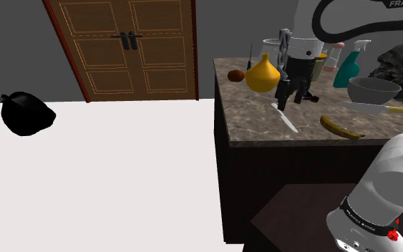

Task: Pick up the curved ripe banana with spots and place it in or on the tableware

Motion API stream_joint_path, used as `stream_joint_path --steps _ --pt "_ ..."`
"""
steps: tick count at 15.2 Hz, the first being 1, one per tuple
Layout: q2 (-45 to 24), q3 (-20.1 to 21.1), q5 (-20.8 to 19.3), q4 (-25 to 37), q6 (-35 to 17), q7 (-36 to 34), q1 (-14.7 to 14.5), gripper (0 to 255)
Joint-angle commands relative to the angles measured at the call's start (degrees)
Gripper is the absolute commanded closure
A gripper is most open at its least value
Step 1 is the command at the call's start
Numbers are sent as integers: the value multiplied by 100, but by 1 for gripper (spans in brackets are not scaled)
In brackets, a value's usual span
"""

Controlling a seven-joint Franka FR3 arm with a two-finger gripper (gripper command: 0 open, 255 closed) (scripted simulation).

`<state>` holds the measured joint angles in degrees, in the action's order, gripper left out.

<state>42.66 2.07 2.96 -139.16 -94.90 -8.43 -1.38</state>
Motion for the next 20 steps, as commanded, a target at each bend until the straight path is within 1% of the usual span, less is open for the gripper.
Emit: stream_joint_path --steps 1,8,12,16,17,20 --pt "0 0 0 0 0 0 0 0" --pt "1359 -563 -572 -1096 189 590 339 0" --pt "2115 -961 -1021 -1596 379 994 634 0" --pt "2821 -1438 -1568 -1994 598 1464 1010 0" --pt "2884 -1488 -1625 -2027 619 1514 1051 0" --pt "2959 -1548 -1687 -2280 442 1515 1090 0"
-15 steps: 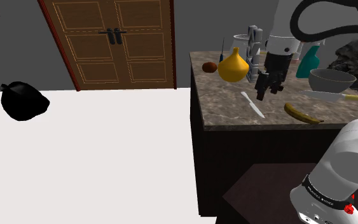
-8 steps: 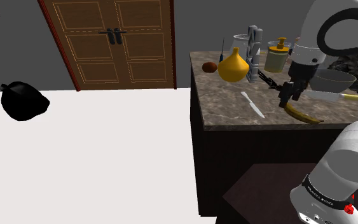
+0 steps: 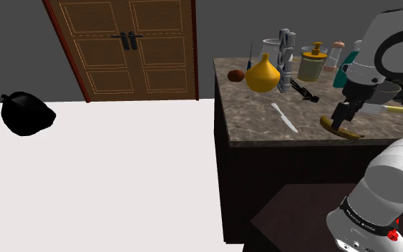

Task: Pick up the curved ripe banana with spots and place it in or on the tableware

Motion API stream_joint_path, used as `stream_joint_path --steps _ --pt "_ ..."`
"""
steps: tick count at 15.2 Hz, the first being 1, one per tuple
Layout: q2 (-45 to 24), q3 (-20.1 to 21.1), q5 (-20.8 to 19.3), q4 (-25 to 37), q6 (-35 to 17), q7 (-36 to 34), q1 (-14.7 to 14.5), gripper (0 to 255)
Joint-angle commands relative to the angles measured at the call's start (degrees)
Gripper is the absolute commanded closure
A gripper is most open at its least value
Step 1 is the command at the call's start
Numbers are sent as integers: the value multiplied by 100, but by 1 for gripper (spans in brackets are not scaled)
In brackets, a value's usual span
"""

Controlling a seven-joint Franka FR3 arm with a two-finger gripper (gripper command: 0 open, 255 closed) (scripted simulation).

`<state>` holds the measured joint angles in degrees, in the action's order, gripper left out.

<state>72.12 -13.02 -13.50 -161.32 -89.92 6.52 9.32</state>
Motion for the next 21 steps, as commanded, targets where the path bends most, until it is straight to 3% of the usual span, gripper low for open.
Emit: stream_joint_path --steps 1,4,12,13,21 --pt "35 -61 -63 -149 -116 20 35 0" --pt "106 -142 -147 -443 -337 23 89 0" --pt "106 -142 -147 -442 -336 23 89 0" --pt "106 -142 -147 -442 -336 23 89 255" --pt "106 -142 -147 -442 -336 23 89 255"
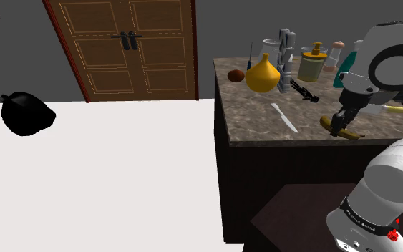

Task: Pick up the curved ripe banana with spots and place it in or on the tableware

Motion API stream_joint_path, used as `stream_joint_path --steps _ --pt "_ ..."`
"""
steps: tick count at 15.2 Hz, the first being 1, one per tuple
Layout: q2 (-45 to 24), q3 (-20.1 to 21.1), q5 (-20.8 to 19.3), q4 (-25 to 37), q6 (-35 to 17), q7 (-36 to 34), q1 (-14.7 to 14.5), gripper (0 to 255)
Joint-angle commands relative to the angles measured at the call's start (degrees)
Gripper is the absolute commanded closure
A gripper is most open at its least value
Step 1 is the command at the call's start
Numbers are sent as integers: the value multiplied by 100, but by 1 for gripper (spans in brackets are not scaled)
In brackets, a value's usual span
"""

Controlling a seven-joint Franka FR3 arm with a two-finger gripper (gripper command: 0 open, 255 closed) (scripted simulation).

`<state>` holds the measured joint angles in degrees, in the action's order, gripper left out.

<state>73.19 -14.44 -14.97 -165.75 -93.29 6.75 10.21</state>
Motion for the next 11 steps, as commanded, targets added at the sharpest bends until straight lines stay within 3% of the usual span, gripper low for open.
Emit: stream_joint_path --steps 1,11 --pt "0 0 0 0 -1 0 0 255" --pt "-245 195 204 845 592 9 -129 255"
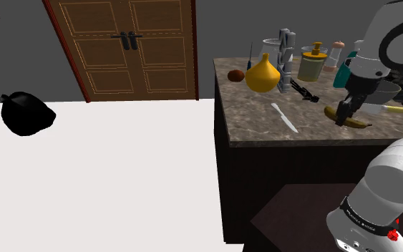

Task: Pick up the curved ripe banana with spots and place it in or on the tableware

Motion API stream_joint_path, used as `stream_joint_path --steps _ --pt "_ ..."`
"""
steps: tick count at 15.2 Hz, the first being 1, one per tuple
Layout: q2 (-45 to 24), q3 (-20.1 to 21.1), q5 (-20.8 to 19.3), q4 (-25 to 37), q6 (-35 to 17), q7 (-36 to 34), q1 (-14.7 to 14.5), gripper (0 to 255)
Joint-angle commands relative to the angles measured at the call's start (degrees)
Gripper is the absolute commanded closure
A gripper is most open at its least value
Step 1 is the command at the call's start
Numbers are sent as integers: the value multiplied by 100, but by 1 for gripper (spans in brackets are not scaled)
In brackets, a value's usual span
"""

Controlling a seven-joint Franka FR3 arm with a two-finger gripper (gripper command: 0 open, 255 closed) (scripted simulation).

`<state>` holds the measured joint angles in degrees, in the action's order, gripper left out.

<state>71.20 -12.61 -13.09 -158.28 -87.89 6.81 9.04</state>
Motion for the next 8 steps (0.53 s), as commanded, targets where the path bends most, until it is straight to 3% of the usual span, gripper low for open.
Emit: stream_joint_path --steps 1,8 --pt "-76 30 32 185 110 5 -23 255" --pt "-310 134 140 810 500 21 -87 255"
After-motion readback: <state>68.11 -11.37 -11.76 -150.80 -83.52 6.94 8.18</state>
